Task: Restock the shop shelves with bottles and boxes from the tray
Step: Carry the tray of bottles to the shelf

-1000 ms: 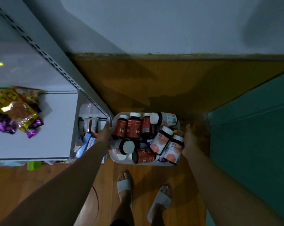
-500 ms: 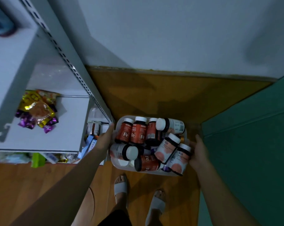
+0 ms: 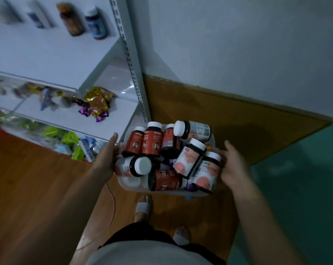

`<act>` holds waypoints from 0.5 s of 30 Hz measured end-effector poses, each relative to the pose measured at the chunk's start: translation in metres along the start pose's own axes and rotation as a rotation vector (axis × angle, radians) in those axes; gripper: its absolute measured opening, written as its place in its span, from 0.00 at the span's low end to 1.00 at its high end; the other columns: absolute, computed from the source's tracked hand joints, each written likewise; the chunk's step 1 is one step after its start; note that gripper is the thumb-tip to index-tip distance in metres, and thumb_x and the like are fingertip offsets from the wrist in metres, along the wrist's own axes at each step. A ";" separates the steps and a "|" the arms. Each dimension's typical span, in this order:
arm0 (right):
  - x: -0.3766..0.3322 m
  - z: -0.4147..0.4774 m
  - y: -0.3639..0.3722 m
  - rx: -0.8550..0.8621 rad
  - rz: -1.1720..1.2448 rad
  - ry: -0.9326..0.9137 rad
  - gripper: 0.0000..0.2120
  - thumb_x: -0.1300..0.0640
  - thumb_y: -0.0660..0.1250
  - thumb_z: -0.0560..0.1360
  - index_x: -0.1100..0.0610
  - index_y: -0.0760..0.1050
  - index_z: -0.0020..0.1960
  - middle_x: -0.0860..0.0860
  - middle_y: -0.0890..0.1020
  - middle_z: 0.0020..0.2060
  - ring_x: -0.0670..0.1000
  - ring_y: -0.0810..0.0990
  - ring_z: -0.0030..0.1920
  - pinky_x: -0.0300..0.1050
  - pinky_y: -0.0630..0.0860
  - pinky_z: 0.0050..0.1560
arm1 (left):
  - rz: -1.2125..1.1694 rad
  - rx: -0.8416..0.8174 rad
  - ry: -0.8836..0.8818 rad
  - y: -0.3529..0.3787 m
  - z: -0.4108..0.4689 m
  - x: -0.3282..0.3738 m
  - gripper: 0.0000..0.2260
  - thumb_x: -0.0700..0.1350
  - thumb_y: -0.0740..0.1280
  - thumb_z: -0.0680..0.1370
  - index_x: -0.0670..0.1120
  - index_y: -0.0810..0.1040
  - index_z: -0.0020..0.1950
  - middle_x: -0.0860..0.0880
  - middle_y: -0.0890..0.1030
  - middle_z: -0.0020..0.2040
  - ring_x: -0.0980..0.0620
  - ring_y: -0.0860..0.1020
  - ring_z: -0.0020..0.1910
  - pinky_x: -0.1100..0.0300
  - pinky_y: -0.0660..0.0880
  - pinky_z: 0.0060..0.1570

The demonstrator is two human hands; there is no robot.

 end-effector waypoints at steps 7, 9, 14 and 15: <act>0.019 -0.039 0.073 -0.202 -0.242 0.004 0.25 0.38 0.63 0.82 0.60 0.82 0.59 0.61 0.86 0.54 0.61 0.84 0.57 0.58 0.80 0.55 | -0.196 0.232 0.113 -0.076 -0.093 -0.023 0.33 0.68 0.62 0.81 0.38 0.87 0.49 0.38 0.87 0.49 0.43 0.87 0.45 0.50 0.81 0.49; 0.030 -0.053 0.099 -0.271 -0.319 0.002 0.25 0.39 0.63 0.83 0.60 0.82 0.59 0.61 0.86 0.54 0.61 0.84 0.57 0.59 0.79 0.58 | -0.258 0.335 0.113 -0.105 -0.116 -0.035 0.33 0.70 0.64 0.79 0.40 0.88 0.46 0.36 0.86 0.51 0.42 0.86 0.45 0.49 0.81 0.51; 0.067 -0.085 0.171 -0.423 -0.461 0.005 0.24 0.41 0.62 0.84 0.62 0.82 0.57 0.61 0.88 0.48 0.59 0.84 0.55 0.55 0.79 0.53 | -0.401 0.481 0.090 -0.181 -0.167 -0.067 0.39 0.74 0.64 0.76 0.37 0.85 0.59 0.37 0.86 0.55 0.39 0.86 0.54 0.45 0.82 0.55; 0.077 -0.089 0.186 -0.444 -0.486 0.007 0.23 0.41 0.62 0.84 0.61 0.82 0.58 0.60 0.88 0.48 0.59 0.85 0.55 0.54 0.80 0.51 | -0.420 0.500 0.082 -0.197 -0.177 -0.073 0.41 0.75 0.66 0.73 0.37 0.84 0.61 0.37 0.86 0.57 0.38 0.86 0.56 0.43 0.81 0.59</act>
Point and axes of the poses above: each hand's wrist, its own z-axis towards the middle knuckle, its own y-axis out of the palm, x = y × z, the point moved 6 cm from there along z, towards the middle knuckle
